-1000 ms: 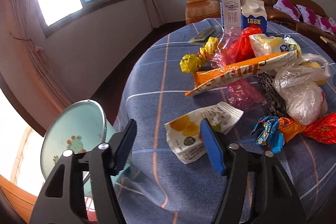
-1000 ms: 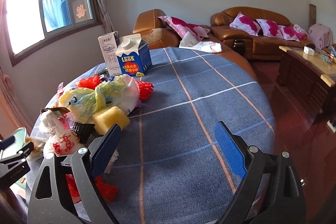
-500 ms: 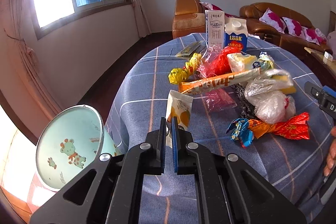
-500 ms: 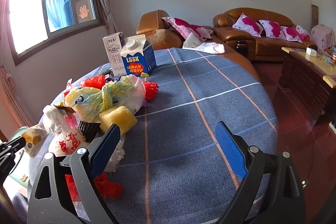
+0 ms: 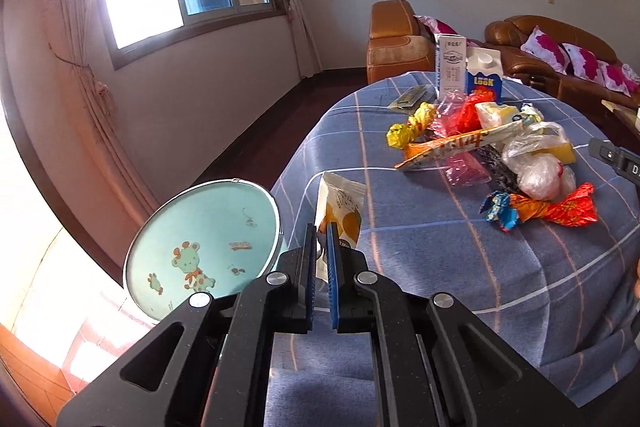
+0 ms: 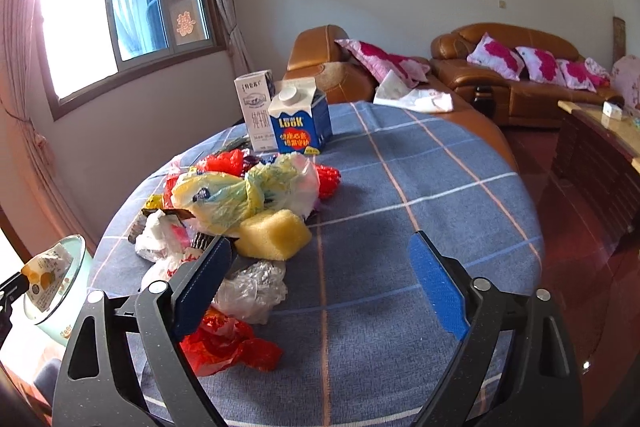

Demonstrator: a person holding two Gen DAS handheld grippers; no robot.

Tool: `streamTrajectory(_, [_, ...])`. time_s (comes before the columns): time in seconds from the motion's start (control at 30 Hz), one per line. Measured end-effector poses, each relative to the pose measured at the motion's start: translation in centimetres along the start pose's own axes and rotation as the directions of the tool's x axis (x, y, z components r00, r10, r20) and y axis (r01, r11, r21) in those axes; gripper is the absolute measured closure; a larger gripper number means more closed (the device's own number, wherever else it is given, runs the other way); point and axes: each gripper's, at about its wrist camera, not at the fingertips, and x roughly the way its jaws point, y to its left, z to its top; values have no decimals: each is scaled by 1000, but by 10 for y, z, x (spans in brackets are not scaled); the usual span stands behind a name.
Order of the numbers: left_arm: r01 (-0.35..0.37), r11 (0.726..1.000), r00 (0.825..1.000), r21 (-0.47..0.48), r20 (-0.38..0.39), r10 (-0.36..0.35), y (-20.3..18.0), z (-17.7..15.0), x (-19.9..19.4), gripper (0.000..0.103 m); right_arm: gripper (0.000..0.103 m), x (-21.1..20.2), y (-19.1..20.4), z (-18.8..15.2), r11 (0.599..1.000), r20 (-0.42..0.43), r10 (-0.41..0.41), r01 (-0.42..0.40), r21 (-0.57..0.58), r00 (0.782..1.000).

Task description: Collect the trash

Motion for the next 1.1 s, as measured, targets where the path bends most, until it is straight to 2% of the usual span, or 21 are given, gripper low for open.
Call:
streamTrajectory(0.03, [-5,1000,1000,-6,-5,5,3,0,2,98,31,1,0,-2,1000,-16,7,-7,-3,1000])
streamTrajectory(0.07, [-9,1000,1000,-13,-8,9,7,0,3,98,33,2,1,-3,1000,-26,13,-13,-6,1000])
streamTrajectory(0.33, [-4,1000,1000,-25,-11,4,12,-4,5,98,33,18,12,-20,997,-122,53,-60,-55,991])
streamTrajectory(0.57, [-4,1000,1000,-25,-20,4,11,-4,6,98,37,33,12,-26,991,-196,120,-129,-34,973])
streamTrajectory(0.67, [-5,1000,1000,-28,-16,4,13,-3,5,98,49,33,15,-26,983,-213,168,-179,-34,963])
streamTrajectory(0.83, [-4,1000,1000,-31,-15,4,15,-3,5,98,79,31,23,-25,972,-219,212,-229,-52,952])
streamTrajectory(0.9, [-5,999,1000,-31,-14,5,15,-2,5,98,82,30,24,-25,972,-217,211,-228,-60,953])
streamTrajectory(1.0, [-6,999,1000,-35,-15,6,16,-2,5,98,82,27,24,-23,970,-204,221,-236,-56,954])
streamTrajectory(1.1, [-9,999,1000,-38,-16,9,17,-3,5,98,63,25,23,-18,974,-182,208,-221,-55,961])
